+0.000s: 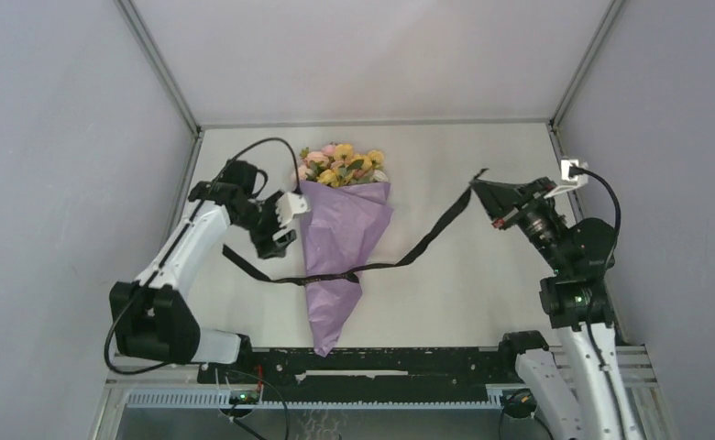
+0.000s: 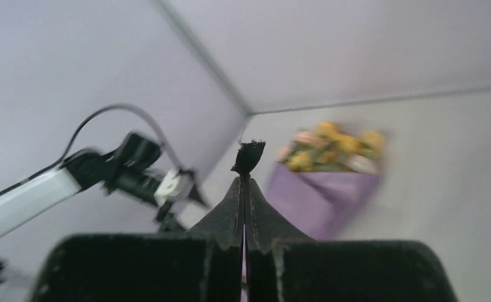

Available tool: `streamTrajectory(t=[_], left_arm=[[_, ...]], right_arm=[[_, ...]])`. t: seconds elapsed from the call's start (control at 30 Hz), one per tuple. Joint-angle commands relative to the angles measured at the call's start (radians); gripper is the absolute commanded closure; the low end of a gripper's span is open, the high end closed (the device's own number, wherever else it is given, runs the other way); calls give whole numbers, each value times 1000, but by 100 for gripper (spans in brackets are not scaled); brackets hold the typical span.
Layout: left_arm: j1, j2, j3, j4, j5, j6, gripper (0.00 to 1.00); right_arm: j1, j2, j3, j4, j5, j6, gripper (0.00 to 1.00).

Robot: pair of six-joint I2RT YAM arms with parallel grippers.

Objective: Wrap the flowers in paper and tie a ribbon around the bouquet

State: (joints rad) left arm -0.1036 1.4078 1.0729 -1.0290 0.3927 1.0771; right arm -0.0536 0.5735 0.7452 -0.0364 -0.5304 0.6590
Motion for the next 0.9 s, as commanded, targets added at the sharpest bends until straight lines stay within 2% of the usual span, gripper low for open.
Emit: streamTrajectory(t=[0.0, 0.03, 0.07, 0.13, 0.23, 0.3, 0.43, 0.7, 0.77, 0.83, 0.87], left_arm=[[-217, -140, 206, 29, 369, -185, 12], [-268, -151, 215, 117, 389, -272, 3], [-324, -157, 224, 241, 412, -383, 1], [-363, -147, 268, 357, 482, -516, 0], [-388, -68, 412, 433, 622, -700, 0], [-403, -20, 458, 483, 667, -785, 0], [-451, 23, 473, 562, 720, -847, 0], [-526, 122, 561, 578, 709, -894, 2], [-533, 133, 570, 587, 728, -915, 16], [-543, 141, 576, 596, 752, -935, 40], [-547, 141, 577, 600, 752, -941, 55]], right_arm=[[329, 107, 144, 141, 197, -32, 100], [392, 141, 186, 150, 199, -47, 100], [439, 178, 231, 150, 196, -61, 100], [524, 240, 299, 152, 186, -81, 100], [598, 302, 348, 182, 175, -88, 100], [630, 326, 357, 206, 175, -90, 100], [652, 357, 358, 230, 177, -84, 100], [662, 364, 358, 219, 170, -87, 100], [662, 355, 358, 208, 173, -95, 100], [661, 352, 358, 194, 174, -108, 100], [660, 352, 359, 185, 171, -111, 100]])
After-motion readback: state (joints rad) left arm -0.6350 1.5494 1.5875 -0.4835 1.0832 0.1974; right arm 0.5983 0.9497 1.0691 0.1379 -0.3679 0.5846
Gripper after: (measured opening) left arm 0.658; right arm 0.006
